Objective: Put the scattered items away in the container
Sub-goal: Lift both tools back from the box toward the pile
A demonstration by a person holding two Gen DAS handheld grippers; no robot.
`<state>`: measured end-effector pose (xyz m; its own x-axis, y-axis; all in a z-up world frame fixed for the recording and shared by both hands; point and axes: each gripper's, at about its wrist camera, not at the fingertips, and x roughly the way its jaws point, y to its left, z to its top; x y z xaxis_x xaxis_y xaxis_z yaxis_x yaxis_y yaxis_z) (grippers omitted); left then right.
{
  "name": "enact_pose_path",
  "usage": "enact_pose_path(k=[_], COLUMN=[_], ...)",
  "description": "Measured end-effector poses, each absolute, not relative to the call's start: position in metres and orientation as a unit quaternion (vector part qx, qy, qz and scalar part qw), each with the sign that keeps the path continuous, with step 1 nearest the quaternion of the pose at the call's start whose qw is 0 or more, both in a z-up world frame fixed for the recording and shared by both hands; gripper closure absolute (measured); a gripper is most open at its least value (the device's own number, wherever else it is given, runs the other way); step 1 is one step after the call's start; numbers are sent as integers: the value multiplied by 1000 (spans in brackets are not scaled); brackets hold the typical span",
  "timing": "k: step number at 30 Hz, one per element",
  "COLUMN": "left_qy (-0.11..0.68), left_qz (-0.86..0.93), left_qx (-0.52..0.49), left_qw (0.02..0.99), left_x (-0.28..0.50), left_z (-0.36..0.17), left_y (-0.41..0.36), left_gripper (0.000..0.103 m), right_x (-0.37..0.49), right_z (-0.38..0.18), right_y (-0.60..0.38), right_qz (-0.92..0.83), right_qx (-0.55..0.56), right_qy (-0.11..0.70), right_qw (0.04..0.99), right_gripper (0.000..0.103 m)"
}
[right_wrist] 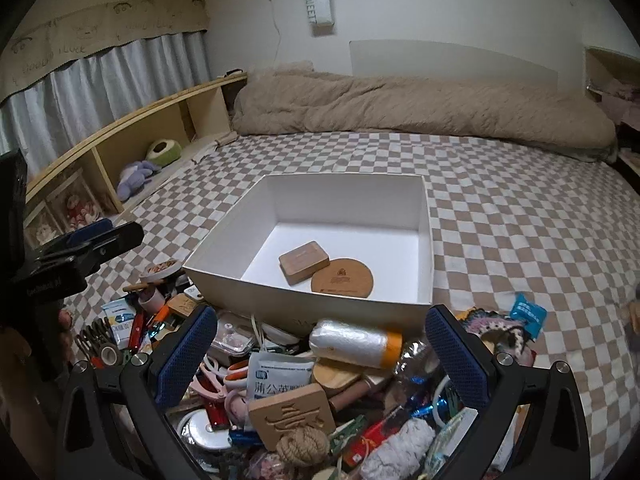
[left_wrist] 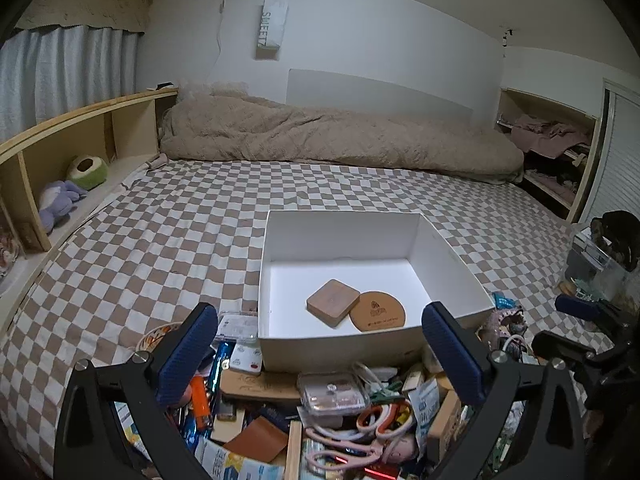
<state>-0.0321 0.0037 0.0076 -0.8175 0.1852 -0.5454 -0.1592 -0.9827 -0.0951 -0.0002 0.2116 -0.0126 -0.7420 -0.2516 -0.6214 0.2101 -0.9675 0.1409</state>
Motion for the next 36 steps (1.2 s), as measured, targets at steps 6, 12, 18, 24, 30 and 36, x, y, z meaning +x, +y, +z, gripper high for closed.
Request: enact_pose_path(k=[6,12,18,24,30,36], left_qy=[-16,-8,5,0,-1,-6], left_qz=[955,957,959,961,963,965], left_qx=[-285,-281,-271,-266,-262,-257], left_qw=[85,79,77,74,65,58], left_x=[-14,0,13,19,22,21], left_z=[7,6,7,8,9,8], left_y=[4,2,1,-1,-4,-8], left_gripper=[0,0,0,0,0,0], right_x=[22,38,50,60,65,66], right_z=[-8,-5,-3,-2,-6,-10], right_y=[212,214,218,217,211,207], right_qz=[-943,-952,-958,-964,-966,-967], right_qx=[314,292,275,259,252,246], right_qy=[-22,-17,-17,-6,5,6], right_qw=[108,94,73,54,60,65], right_gripper=[0,0,0,0,0,0])
